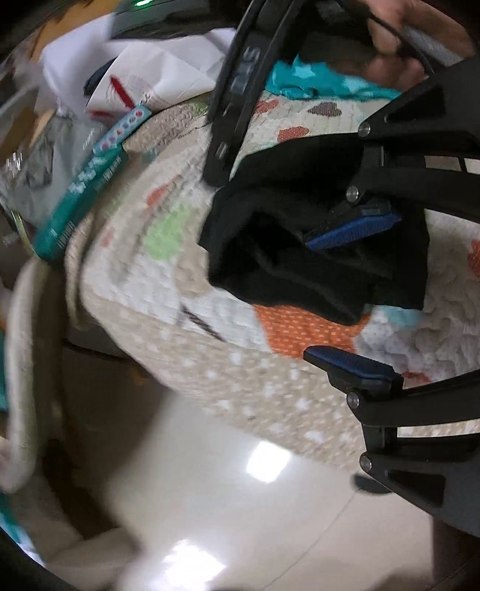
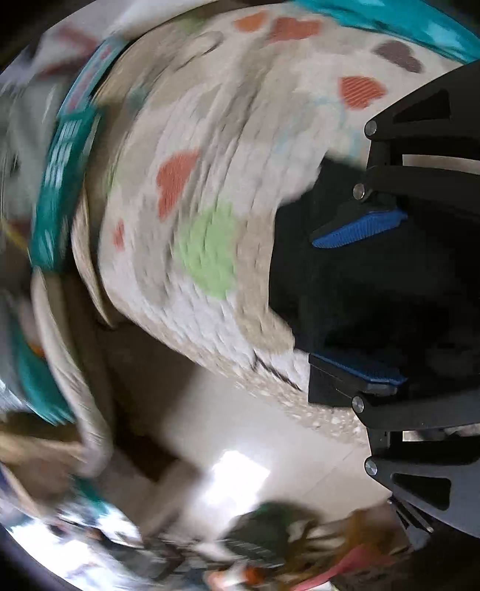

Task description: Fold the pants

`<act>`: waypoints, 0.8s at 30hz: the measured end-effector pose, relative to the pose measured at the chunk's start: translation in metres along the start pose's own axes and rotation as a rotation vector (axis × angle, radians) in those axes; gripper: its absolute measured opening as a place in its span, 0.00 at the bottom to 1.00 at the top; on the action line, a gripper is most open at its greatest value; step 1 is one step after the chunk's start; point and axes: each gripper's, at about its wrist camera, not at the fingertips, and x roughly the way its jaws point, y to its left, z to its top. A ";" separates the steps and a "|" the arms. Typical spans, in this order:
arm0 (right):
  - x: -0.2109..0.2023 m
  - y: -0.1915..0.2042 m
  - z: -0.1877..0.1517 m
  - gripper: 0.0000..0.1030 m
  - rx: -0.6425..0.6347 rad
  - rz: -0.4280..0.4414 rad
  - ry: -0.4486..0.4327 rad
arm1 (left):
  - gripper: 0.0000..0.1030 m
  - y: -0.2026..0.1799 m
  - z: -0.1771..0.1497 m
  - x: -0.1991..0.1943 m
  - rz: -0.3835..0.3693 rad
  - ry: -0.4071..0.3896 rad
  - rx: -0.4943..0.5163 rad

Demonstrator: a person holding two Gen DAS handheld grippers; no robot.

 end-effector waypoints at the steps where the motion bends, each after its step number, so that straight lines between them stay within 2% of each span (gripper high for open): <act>1: -0.010 -0.016 -0.007 0.63 0.034 0.000 -0.016 | 0.52 -0.007 -0.001 -0.005 0.018 -0.029 0.036; 7: -0.036 -0.086 -0.062 0.65 0.198 -0.018 -0.043 | 0.52 -0.040 -0.010 -0.020 0.109 -0.144 0.212; 11: -0.037 -0.111 -0.091 0.65 0.293 0.029 -0.061 | 0.52 -0.051 -0.014 -0.022 0.145 -0.181 0.275; 15: -0.034 -0.107 -0.098 0.65 0.302 0.066 -0.090 | 0.52 -0.054 -0.016 -0.018 0.147 -0.177 0.289; 21: -0.025 -0.082 -0.097 0.65 0.206 0.051 -0.092 | 0.52 -0.053 -0.016 -0.015 0.151 -0.172 0.287; 24: -0.020 -0.077 -0.098 0.65 0.196 0.053 -0.089 | 0.52 -0.053 -0.016 -0.015 0.145 -0.173 0.286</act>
